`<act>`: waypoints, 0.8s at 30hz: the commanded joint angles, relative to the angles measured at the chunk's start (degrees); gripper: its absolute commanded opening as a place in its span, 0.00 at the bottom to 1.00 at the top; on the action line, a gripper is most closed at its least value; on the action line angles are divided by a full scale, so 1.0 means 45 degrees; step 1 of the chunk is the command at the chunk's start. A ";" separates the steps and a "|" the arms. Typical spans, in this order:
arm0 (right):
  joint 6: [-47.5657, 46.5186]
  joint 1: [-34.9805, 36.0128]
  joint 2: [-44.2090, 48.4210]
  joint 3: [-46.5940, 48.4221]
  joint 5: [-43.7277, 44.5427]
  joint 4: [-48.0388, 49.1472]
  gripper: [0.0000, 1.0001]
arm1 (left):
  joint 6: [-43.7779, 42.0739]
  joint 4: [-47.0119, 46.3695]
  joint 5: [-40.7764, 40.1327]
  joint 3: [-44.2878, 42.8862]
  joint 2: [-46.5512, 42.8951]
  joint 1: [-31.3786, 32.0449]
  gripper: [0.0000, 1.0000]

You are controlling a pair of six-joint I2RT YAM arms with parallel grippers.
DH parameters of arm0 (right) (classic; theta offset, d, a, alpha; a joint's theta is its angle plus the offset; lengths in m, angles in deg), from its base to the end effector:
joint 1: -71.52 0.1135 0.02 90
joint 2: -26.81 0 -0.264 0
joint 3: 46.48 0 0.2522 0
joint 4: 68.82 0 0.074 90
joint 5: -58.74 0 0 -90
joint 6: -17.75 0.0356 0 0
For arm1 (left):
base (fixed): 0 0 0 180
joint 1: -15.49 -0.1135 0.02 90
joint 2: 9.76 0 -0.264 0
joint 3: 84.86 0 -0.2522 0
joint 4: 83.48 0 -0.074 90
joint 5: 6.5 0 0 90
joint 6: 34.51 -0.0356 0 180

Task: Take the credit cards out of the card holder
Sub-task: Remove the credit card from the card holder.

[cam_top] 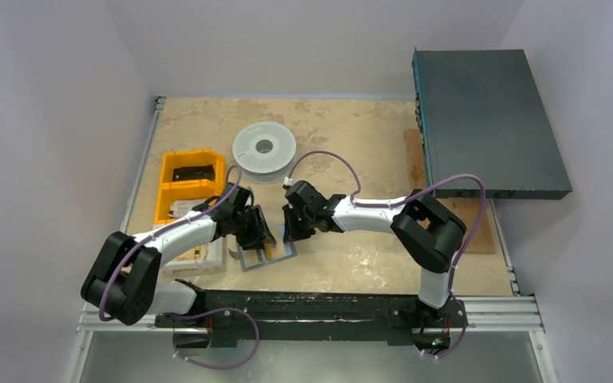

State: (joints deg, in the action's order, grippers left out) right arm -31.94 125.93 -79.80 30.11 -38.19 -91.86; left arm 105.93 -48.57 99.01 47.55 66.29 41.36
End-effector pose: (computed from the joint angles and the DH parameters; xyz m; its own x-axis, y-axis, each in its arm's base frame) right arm 0.2174 0.3111 0.1529 -0.9042 -0.1600 -0.3959 -0.3468 0.8161 0.4623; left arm 0.1998 -0.1074 0.1527 -0.9196 -0.3797 -0.1012 -0.2837 0.8196 -0.4978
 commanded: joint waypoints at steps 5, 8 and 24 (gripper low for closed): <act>0.0121 0.0037 -0.0556 -0.0511 0.0105 -0.0047 0.05 | 0.0667 -0.1297 0.0904 0.0337 -0.0129 -0.0119 0.35; 0.0198 0.0037 -0.0634 -0.0648 0.0183 -0.0023 0.04 | 0.0848 -0.1313 0.1097 0.0276 -0.0459 -0.0229 0.31; 0.0425 0.0008 -0.1114 -0.1053 0.0280 0.0125 0.02 | 0.1158 -0.1732 0.1783 0.0666 -0.1286 -0.0669 0.00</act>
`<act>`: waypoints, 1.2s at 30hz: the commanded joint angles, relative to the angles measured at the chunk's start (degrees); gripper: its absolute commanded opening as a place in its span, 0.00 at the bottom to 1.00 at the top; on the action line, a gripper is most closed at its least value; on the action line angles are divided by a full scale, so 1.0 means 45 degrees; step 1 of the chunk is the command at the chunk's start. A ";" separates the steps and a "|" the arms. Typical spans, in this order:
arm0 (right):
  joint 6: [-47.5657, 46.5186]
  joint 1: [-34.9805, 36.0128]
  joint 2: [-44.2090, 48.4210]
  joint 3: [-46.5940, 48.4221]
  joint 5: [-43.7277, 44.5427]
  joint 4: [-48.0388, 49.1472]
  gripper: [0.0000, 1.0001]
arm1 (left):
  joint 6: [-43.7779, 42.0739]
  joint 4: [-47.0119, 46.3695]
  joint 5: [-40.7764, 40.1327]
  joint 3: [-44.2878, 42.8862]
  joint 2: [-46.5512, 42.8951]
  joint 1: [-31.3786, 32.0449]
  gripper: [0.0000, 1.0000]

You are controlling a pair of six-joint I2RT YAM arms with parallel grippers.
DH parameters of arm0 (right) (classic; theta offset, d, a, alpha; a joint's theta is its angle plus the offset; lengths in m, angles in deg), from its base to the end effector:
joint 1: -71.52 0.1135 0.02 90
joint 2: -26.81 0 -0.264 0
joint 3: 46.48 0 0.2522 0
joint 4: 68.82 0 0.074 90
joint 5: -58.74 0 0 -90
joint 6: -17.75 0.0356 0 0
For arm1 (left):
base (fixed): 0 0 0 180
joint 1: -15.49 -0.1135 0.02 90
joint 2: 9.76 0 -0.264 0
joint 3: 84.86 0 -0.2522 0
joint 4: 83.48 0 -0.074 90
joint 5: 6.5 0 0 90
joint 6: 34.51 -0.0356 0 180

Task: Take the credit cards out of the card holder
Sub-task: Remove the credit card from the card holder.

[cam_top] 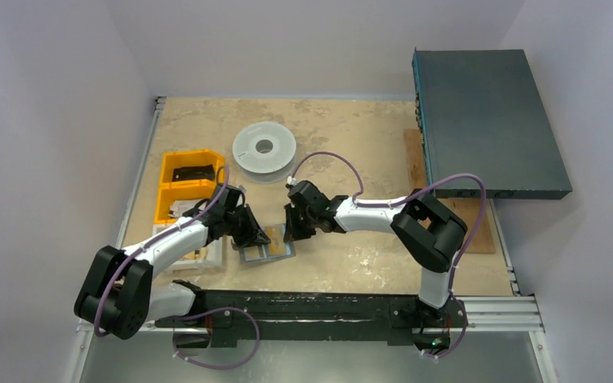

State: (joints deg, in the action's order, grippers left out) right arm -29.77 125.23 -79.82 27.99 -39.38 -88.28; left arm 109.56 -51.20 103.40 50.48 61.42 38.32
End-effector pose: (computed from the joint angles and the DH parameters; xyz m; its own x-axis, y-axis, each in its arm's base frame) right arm 0.2190 0.3068 0.1466 -0.9161 -0.1180 -0.3831 -0.3134 0.8067 0.5010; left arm 0.1945 -0.0950 0.1588 -0.8896 -0.4516 -0.0682 -0.3289 0.7371 -0.5903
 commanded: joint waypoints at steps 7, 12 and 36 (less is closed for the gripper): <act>0.0051 0.0077 -0.1182 -0.0744 0.0662 -0.0739 0.02 | -0.0265 -0.0031 0.0292 -0.0307 -0.0378 -0.0213 0.00; 0.0130 -0.0001 -0.1168 -0.0911 0.0618 -0.0688 0.01 | -0.1444 0.1544 -0.0338 -0.0775 -0.0567 -0.0594 0.00; 0.0149 -0.0100 -0.1168 -0.1030 0.0652 -0.0663 0.01 | -0.2947 0.3359 -0.0602 -0.1012 -0.1335 -0.1752 0.00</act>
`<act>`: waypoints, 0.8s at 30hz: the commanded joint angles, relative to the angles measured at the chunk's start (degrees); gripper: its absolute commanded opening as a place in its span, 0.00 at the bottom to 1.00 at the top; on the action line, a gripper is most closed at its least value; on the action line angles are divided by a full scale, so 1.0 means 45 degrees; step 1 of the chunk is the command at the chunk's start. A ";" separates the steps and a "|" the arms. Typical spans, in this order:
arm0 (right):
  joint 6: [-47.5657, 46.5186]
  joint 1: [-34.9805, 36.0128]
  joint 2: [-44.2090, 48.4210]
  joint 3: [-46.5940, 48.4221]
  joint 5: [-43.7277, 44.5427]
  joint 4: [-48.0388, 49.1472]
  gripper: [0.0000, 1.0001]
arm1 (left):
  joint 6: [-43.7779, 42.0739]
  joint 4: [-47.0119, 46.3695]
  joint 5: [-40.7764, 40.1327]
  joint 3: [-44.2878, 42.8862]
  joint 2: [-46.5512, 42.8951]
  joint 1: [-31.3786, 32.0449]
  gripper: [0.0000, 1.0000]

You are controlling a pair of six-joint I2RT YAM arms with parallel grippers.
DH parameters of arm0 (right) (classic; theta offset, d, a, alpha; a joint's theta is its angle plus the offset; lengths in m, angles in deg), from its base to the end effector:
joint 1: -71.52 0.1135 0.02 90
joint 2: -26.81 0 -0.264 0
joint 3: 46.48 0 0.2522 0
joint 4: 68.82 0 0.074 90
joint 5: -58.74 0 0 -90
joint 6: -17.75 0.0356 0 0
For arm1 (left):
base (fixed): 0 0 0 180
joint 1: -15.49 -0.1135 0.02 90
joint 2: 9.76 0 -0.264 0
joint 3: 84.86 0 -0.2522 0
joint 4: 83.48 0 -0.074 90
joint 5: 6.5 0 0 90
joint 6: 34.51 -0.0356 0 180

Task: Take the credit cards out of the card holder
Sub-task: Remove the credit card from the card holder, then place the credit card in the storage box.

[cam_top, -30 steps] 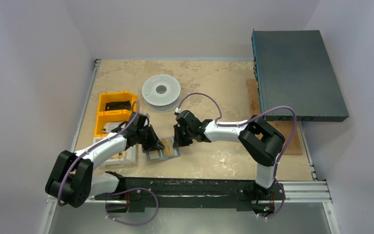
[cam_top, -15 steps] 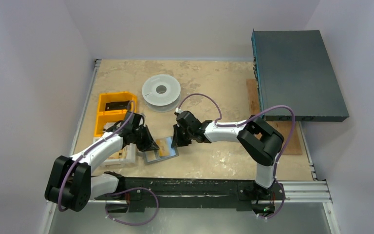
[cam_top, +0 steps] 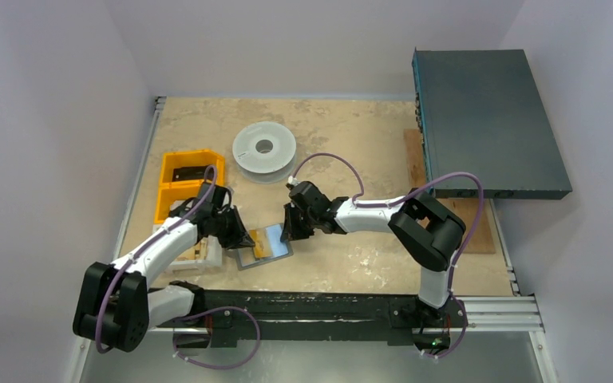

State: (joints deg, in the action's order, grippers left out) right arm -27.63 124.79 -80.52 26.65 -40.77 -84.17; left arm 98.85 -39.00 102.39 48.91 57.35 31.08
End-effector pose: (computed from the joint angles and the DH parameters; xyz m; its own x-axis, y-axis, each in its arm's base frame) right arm 0.2214 0.3065 0.1407 -0.9242 -0.0802 -0.3735 -0.2886 0.7871 0.5452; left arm 0.1875 -0.0643 0.1689 -0.9004 -0.4232 -0.1011 -0.3217 0.8039 -0.5002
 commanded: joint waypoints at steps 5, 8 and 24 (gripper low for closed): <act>-0.0326 -0.0024 -0.0983 -0.0772 0.0963 -0.1533 0.00 | -0.0830 0.1301 -0.0594 -0.1050 -0.0782 -0.0164 0.00; -0.0314 -0.0023 -0.0955 -0.0821 0.0978 -0.1513 0.01 | -0.0917 0.1587 -0.0608 -0.1186 -0.0989 -0.0201 0.00; -0.0463 -0.0047 -0.0267 -0.0459 0.1022 -0.1859 0.01 | -0.1245 0.2445 -0.0194 -0.2184 -0.2077 -0.0204 0.00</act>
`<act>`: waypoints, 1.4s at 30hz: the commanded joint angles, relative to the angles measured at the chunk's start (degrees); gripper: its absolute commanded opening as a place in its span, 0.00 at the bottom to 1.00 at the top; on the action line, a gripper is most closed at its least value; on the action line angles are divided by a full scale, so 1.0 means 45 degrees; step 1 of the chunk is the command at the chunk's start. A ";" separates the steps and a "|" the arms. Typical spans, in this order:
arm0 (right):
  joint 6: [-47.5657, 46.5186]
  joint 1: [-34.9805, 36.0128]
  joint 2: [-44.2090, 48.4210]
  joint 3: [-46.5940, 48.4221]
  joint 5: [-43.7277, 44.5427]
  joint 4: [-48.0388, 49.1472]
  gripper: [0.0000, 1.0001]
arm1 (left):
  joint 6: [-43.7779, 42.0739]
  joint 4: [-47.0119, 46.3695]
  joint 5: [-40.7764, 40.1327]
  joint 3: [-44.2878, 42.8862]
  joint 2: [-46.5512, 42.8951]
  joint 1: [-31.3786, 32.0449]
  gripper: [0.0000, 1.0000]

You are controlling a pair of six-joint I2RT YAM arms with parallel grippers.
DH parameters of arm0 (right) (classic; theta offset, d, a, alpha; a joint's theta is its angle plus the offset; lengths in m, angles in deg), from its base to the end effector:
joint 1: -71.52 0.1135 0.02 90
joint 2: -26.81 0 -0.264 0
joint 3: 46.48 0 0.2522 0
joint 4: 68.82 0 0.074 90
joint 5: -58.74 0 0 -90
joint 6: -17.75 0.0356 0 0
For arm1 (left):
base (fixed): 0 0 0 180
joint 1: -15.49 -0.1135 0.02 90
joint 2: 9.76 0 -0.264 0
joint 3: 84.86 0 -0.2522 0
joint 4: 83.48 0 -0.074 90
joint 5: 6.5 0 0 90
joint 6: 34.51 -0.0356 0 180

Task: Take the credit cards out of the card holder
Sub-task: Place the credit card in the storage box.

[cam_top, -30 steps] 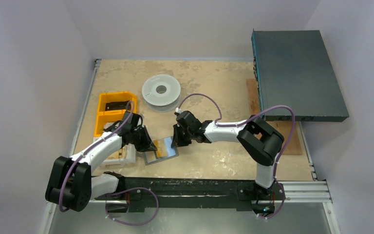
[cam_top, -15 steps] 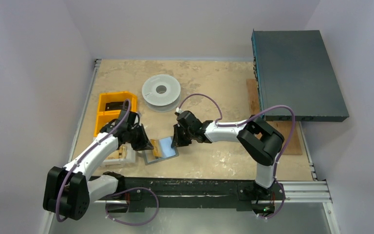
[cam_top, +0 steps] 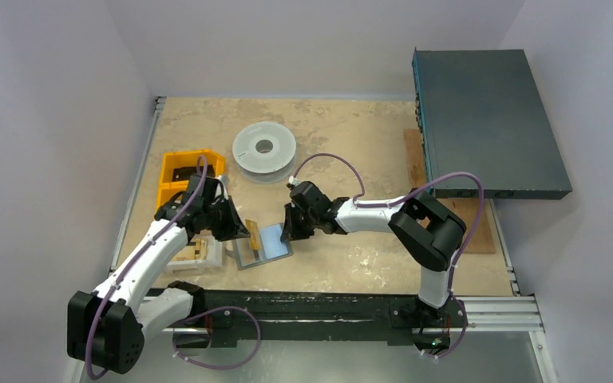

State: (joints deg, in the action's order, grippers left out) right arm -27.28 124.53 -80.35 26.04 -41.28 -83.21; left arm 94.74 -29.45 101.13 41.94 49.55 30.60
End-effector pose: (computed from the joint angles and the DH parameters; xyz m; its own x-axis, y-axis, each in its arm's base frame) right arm 0.2218 0.3048 0.1400 -0.9258 -0.0723 -0.3710 -0.2840 0.7809 0.5563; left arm 0.1804 -0.0599 0.2201 -0.8977 -0.3822 -0.2194 -0.2246 0.8251 -0.5184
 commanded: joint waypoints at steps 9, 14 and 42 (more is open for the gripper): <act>-0.1027 0.0008 0.2108 0.1194 0.1199 -0.3368 0.40 | -0.0084 0.1309 -0.0937 -0.1167 -0.1075 -0.0116 0.00; -0.1296 -0.0002 0.3612 0.1272 0.1442 -0.3701 0.71 | 0.0269 0.2496 -0.2347 -0.1627 -0.1726 -0.0295 0.00; -0.3414 -0.1677 0.5644 -0.0768 0.0140 -0.4139 0.97 | 0.4261 0.6146 -0.7474 -0.2473 -0.2538 -0.3781 0.00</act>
State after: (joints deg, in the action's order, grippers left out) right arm -39.92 117.86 -57.00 22.98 -38.72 -102.40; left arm 108.13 1.13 69.94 27.84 38.27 16.35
